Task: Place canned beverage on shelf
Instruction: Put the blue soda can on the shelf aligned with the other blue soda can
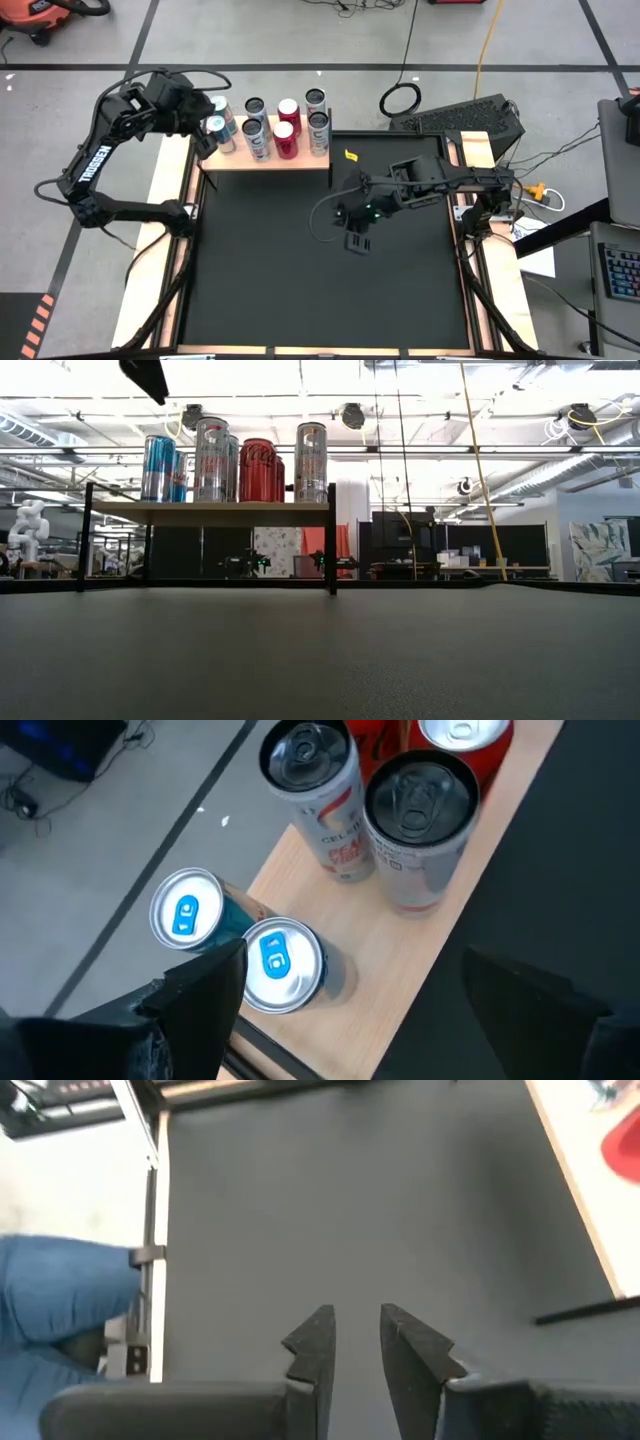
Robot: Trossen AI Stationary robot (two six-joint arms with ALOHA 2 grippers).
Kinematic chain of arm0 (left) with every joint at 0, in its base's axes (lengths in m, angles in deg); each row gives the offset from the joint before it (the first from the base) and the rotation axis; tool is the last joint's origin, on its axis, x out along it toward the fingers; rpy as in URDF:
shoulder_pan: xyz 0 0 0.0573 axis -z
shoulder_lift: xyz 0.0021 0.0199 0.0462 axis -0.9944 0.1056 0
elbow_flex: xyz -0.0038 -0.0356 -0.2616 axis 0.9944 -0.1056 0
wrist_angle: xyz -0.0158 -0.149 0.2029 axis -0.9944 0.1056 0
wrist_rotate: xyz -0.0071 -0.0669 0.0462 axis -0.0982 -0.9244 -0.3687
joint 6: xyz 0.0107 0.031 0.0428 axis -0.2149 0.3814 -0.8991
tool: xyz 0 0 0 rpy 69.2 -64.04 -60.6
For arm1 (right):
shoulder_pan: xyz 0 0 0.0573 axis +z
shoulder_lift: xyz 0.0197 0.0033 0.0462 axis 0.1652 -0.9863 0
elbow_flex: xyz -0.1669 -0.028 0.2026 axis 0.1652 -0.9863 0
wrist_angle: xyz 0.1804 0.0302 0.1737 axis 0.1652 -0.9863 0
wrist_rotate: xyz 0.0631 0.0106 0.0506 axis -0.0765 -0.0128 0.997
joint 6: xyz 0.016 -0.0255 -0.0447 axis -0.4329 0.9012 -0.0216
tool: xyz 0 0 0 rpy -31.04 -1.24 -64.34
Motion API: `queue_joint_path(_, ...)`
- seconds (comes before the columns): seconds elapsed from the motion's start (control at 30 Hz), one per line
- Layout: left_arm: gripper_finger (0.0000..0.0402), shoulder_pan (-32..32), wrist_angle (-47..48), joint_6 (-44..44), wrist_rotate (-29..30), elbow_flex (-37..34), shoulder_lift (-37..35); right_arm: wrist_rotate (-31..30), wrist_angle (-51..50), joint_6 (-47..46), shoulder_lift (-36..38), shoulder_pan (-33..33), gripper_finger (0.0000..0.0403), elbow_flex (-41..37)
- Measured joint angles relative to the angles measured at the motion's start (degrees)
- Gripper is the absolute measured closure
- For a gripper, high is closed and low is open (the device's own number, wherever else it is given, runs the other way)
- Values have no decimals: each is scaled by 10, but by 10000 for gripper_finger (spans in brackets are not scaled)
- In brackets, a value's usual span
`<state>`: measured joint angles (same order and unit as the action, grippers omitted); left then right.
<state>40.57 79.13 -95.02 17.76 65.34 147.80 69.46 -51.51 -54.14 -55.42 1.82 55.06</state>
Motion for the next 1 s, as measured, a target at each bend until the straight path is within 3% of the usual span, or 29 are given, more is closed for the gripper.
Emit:
queue_joint_path(0.27, 42, 0, -3, 88, 10, -32, 0, -1, 46, 17, 0, -4, 335, 0)
queue_joint_path(0.67, 42, 0, -2, 123, 55, -79, 0, -1, 55, 20, 0, -5, 335, 0)
queue_joint_path(0.83, 42, 0, -4, 174, 130, -79, 1, -1, 55, 66, 0, -5, 335, 0)
queue_joint_path(1.0, 42, 0, -4, 180, 107, -79, 2, -1, 55, 76, 0, -5, 335, 0)
